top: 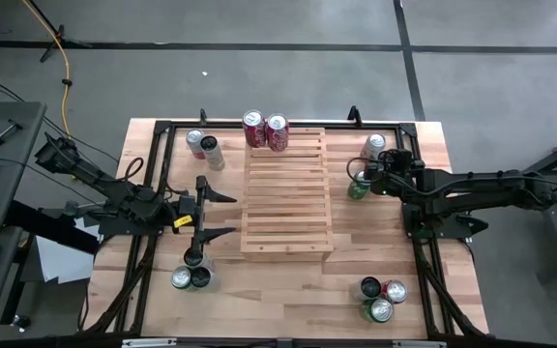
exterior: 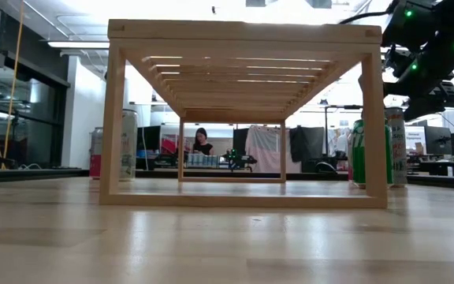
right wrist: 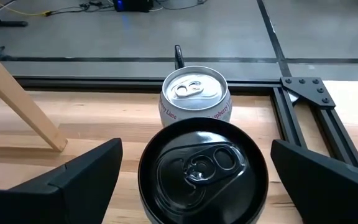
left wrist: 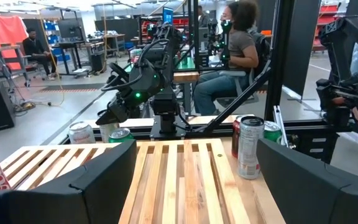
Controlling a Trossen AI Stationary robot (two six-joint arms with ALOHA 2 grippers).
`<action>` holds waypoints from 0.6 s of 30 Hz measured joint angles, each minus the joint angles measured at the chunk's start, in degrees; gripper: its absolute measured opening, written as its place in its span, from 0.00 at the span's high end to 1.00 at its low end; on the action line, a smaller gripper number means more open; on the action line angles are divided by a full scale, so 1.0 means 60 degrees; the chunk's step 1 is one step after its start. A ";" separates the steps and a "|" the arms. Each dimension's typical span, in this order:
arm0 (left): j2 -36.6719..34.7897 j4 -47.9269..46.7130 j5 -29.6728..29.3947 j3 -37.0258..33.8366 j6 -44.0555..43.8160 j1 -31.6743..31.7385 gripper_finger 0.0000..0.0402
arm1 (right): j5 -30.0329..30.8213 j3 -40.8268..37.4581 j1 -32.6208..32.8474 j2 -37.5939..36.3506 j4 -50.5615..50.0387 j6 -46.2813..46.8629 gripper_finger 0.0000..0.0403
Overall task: Place canned beverage on shelf
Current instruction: Align the bottom right coke soda can with the other coke soda can on the shelf
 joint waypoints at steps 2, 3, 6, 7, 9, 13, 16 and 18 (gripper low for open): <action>0.0000 0.0000 -0.0034 0.0000 0.0000 0.0000 0.19 | 0.0006 0.0004 0.0001 0.0000 0.0001 -0.0005 0.02; 0.0000 -0.0001 -0.0077 0.0000 0.0000 0.0000 0.19 | 0.0042 0.0004 0.0004 -0.0009 0.0013 -0.0105 0.02; 0.0000 0.0000 -0.0094 0.0000 0.0000 0.0000 0.19 | 0.0188 0.0060 0.0004 -0.0171 0.0432 -0.0946 0.02; 0.0000 0.0000 -0.0097 0.0000 0.0000 0.0000 0.19 | 0.0204 0.0205 0.0004 -0.0255 0.0558 -0.1291 0.02; 0.0000 0.0003 -0.0109 0.0000 0.0000 0.0000 0.19 | 0.0220 0.0664 0.0004 -0.0438 0.0764 -0.2026 0.02; 0.0000 0.0016 -0.0109 0.0000 0.0000 0.0000 0.19 | 0.0205 0.1896 0.0049 -0.0615 0.1020 -0.3698 0.02; 0.0000 0.0015 -0.0113 0.0000 0.0000 0.0000 0.19 | -0.0207 0.2775 0.0266 -0.0567 0.1348 -0.4873 0.02; 0.0000 0.0012 -0.0112 0.0000 -0.0002 0.0000 0.19 | -0.0906 0.3227 0.0473 -0.0488 0.1537 -0.5472 0.02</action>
